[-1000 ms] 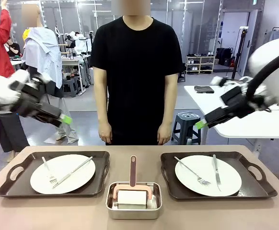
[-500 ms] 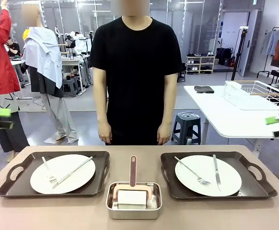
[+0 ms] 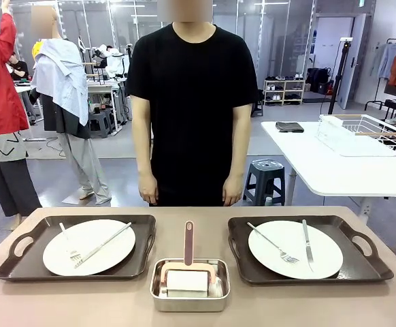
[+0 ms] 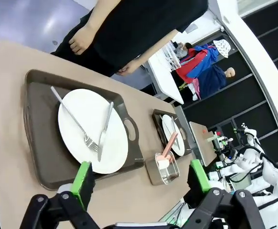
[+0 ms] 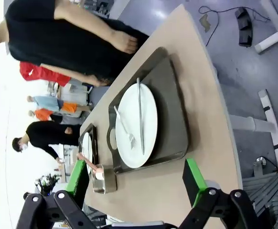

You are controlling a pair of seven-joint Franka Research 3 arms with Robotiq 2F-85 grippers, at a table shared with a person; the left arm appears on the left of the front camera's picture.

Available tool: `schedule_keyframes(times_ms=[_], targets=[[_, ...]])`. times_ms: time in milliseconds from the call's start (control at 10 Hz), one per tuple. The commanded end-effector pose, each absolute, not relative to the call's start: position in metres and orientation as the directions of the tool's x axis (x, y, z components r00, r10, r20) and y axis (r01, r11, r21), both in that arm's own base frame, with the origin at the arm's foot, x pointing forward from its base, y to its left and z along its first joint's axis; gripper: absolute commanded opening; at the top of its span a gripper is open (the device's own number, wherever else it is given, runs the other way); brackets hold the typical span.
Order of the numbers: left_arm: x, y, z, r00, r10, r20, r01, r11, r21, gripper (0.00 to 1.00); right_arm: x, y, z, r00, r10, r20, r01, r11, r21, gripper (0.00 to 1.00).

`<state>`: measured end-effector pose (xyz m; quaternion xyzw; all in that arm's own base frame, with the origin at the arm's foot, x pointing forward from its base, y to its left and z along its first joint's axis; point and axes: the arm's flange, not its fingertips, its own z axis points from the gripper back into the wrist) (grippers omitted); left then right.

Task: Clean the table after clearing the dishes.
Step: When the left (or right) Handle tray is removed, use the left hand (or right hand) to clean the left (or right) side of the table with the Lint Roller.

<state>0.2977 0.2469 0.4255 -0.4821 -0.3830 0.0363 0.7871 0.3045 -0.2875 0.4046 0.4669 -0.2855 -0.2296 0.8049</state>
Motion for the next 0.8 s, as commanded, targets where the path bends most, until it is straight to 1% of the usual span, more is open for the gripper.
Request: schedule_keyframes(times_ms=[0,700], targets=[[0.2990,0.2432,0.4339,0.697,0.412,0.587,0.338,0.534,-0.775,1.00,0.2977,-0.2824,0.4146,0.748,-0.607,0.269,0.072,0.477,0.876,1.00],[0.2990,0.2432,0.4339,0.697,0.412,0.587,0.338,0.534,-0.775,1.00,0.2977,-0.2824,0.4146,0.748,-0.607,0.269,0.072,0.477,0.876,1.00]])
